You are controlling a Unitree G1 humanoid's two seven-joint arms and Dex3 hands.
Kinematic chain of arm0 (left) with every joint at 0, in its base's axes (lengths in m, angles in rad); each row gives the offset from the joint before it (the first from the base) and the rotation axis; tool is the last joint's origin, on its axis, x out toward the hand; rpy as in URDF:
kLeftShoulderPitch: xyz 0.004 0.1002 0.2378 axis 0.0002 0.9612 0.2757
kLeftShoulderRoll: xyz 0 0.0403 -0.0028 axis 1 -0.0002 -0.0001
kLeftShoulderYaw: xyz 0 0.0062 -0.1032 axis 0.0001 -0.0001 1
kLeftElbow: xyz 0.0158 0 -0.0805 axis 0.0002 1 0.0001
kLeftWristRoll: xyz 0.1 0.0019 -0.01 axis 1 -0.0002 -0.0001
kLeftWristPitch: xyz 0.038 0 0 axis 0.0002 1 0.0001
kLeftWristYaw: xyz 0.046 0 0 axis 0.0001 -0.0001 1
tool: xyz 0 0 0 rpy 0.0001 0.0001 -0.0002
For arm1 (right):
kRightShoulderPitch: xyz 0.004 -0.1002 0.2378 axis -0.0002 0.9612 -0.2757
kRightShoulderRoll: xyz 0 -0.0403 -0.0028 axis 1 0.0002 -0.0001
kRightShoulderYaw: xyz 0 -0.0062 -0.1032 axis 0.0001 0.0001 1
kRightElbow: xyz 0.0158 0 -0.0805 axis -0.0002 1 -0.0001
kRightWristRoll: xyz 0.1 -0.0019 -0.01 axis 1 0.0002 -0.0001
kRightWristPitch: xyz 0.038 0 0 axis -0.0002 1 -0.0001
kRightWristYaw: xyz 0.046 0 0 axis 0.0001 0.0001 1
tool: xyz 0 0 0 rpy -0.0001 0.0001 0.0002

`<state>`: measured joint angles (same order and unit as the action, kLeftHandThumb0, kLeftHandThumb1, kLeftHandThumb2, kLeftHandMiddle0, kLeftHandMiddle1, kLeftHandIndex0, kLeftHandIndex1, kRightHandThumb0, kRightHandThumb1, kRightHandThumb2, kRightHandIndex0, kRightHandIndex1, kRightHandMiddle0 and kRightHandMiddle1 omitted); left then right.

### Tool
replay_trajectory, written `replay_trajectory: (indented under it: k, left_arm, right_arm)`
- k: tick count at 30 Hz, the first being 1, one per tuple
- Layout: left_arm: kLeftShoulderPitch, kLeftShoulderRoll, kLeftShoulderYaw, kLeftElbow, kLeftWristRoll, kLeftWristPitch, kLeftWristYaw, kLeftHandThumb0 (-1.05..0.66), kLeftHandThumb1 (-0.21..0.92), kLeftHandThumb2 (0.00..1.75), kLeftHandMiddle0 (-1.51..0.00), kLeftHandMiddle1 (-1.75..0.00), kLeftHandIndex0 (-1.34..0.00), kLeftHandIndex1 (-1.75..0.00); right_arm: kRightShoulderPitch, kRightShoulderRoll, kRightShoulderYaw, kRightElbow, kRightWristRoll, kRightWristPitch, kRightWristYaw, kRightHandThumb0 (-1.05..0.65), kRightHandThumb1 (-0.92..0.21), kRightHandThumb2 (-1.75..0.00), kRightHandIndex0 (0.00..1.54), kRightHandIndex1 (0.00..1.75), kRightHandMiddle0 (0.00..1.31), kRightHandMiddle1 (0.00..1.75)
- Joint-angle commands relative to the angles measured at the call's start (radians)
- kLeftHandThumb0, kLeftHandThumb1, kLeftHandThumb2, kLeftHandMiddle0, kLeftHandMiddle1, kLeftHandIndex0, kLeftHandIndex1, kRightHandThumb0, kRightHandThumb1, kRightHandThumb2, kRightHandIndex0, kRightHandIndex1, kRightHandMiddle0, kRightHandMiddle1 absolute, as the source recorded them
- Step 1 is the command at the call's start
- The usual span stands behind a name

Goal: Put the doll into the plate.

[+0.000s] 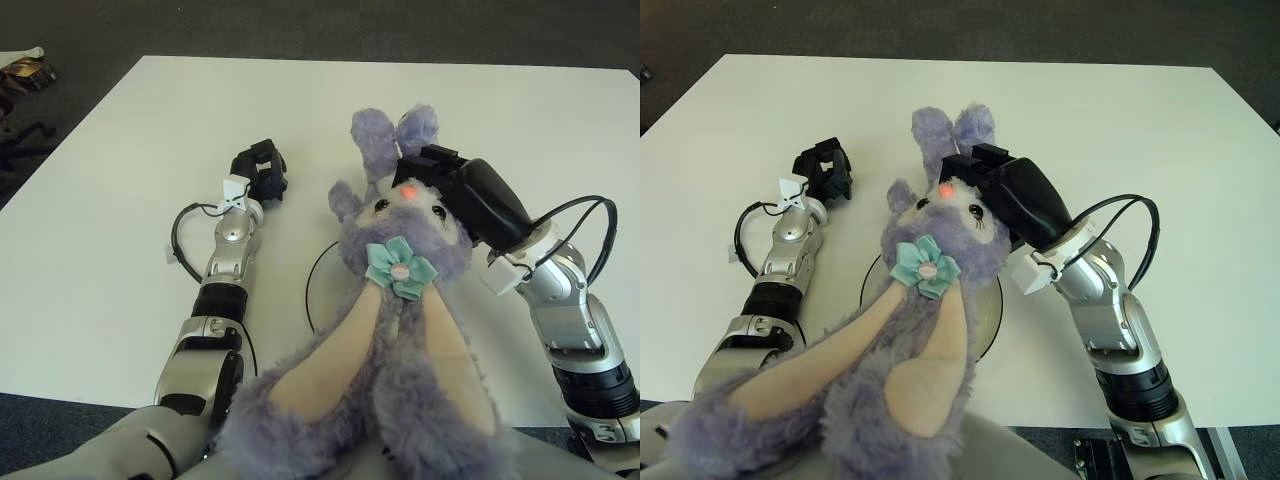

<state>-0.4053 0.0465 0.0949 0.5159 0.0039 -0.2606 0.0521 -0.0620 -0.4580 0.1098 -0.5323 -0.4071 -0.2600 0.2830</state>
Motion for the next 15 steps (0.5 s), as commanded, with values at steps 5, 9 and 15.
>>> replay_trajectory:
  k: [5, 9, 15]
  left_arm:
    - [0.029, 0.008, -0.002, 0.03, 0.008, 0.017, 0.006, -0.52, 0.71, 0.95, -1.34, -1.75, -1.11, -1.75]
    - [0.028, 0.008, -0.002, 0.036, 0.008, 0.007, 0.004, -0.52, 0.71, 0.96, -1.35, -1.75, -1.12, -1.75]
    - [0.028, 0.004, 0.0, 0.032, 0.003, 0.015, 0.003, -0.53, 0.7, 0.96, -1.35, -1.75, -1.13, -1.75]
  right_arm:
    - [0.011, -0.011, 0.003, -0.018, 0.086, -0.033, 0.048, 0.54, -0.15, -1.52, 0.75, 1.75, 0.94, 1.75]
    - [0.017, -0.017, 0.001, -0.029, 0.11, -0.029, 0.074, 0.54, -0.15, -1.52, 0.75, 1.75, 0.94, 1.75]
    - [0.024, -0.024, -0.001, -0.048, 0.12, -0.007, 0.112, 0.54, -0.15, -1.52, 0.74, 1.75, 0.94, 1.75]
